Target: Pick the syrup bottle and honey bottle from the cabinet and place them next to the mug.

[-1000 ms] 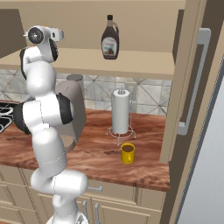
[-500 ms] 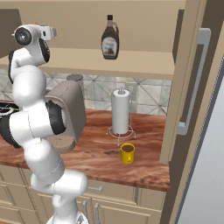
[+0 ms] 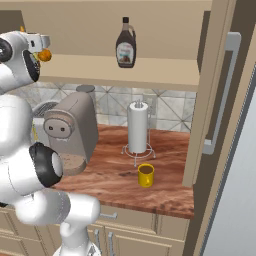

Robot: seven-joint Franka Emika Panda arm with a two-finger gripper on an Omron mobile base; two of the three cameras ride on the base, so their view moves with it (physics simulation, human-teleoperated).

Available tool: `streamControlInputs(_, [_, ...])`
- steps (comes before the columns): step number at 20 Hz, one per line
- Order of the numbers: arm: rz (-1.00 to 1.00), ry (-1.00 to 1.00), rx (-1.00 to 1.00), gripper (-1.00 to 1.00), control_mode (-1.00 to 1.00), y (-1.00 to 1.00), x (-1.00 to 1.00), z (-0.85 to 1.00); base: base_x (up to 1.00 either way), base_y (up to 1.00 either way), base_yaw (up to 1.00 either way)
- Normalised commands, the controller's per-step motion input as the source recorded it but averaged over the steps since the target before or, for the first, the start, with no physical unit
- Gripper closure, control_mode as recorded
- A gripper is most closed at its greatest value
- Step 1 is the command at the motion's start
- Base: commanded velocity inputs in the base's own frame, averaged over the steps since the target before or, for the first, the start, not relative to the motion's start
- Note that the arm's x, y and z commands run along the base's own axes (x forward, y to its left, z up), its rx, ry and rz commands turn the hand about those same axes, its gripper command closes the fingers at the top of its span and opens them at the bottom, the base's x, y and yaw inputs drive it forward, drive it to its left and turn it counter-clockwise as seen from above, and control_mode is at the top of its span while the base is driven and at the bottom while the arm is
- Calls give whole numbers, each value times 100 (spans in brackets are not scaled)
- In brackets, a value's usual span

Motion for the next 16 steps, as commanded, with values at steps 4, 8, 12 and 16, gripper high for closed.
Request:
streamControlInputs(4, [0, 0, 1, 100, -100, -26, -97, -1, 0, 0, 0])
streamControlInputs(8, [0, -4, 0, 100, -100, -54, -98, -13, 0, 0, 0])
streamControlInputs(12, [0, -12, 0, 100, -100, -54, -100, -13, 0, 0, 0])
streamControlInputs(16, [0, -26, 6, 100, -100, -46, -100, -32, 0, 0, 0])
